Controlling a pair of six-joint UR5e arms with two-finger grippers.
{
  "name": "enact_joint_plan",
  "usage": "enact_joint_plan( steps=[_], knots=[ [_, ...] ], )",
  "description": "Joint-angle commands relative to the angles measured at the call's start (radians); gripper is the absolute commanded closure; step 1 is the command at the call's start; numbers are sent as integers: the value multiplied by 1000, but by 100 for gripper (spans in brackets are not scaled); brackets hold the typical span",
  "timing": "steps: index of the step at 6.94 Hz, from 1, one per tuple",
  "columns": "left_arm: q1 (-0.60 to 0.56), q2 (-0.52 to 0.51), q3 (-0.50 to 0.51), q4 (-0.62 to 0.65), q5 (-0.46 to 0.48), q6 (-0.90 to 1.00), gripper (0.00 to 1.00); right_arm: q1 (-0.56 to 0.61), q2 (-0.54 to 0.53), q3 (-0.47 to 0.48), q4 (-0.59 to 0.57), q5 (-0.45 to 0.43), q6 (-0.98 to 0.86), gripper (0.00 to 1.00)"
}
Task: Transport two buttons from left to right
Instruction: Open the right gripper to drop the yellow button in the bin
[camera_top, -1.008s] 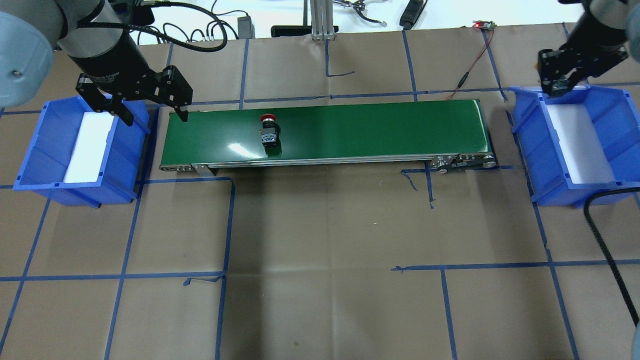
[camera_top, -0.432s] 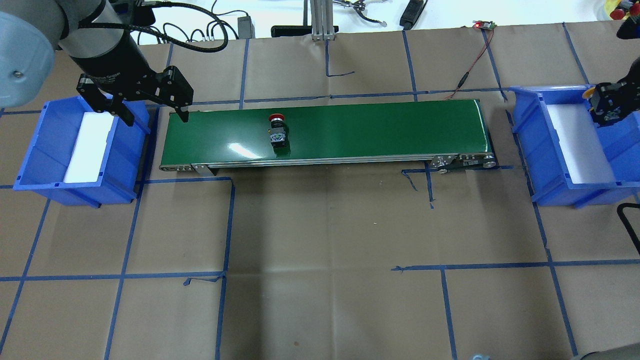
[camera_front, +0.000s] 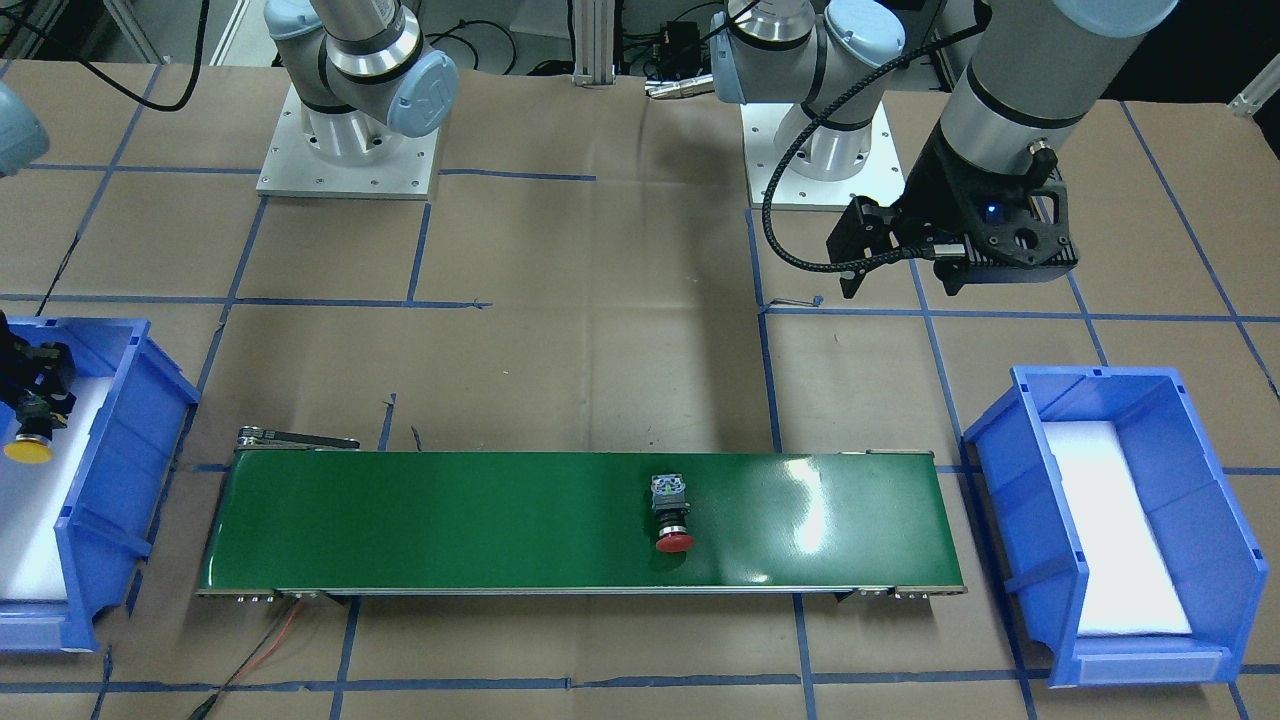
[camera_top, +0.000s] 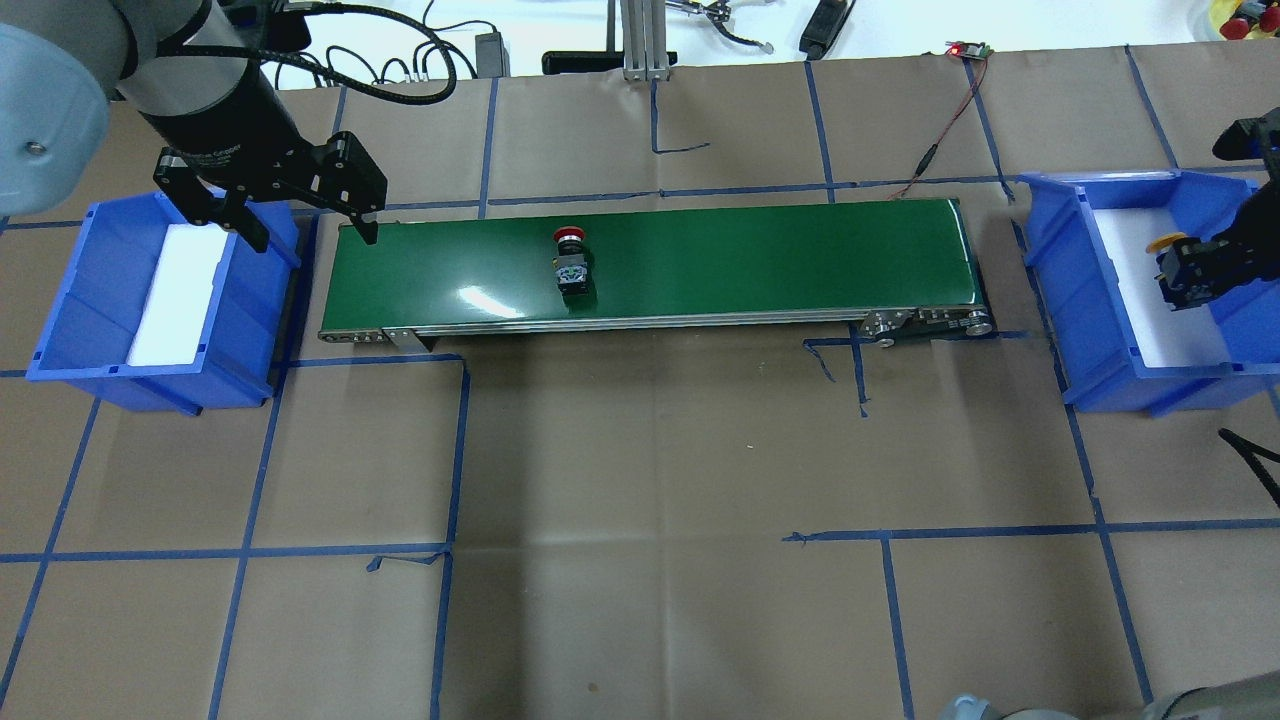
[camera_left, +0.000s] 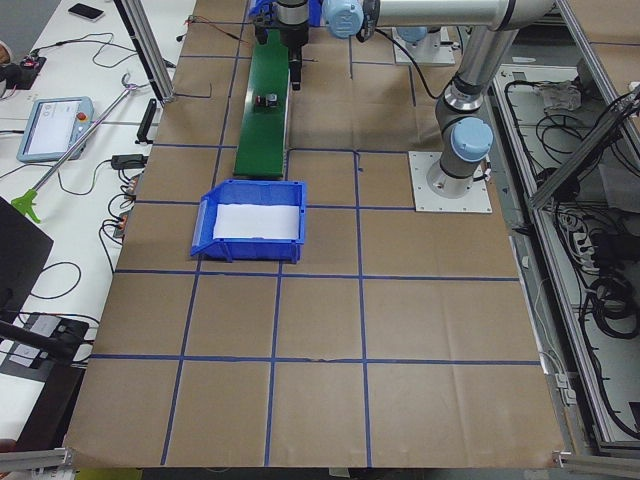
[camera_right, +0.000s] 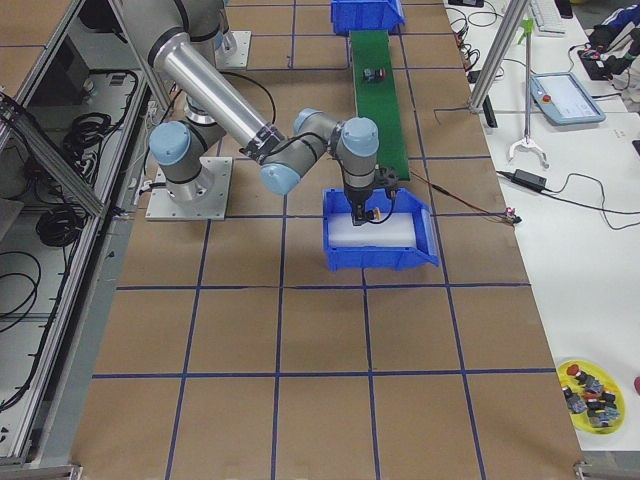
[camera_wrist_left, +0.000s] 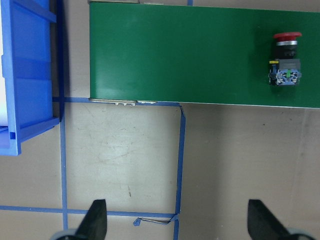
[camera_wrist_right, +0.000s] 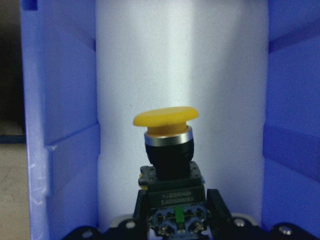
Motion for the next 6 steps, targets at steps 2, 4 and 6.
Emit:
enact_joint_plan(
  steps=[2, 4, 6],
  knots=[
    [0, 0, 1, 0, 0, -1, 0, -3, 59, 34, -72, -3, -1, 95],
    [0, 0, 1, 2, 0, -2, 0, -3, 81, 36, -76, -14, 8, 60],
    [0, 0, 1, 2, -2, -4, 0, -3, 78, 34, -79, -20, 2, 0]
  ],
)
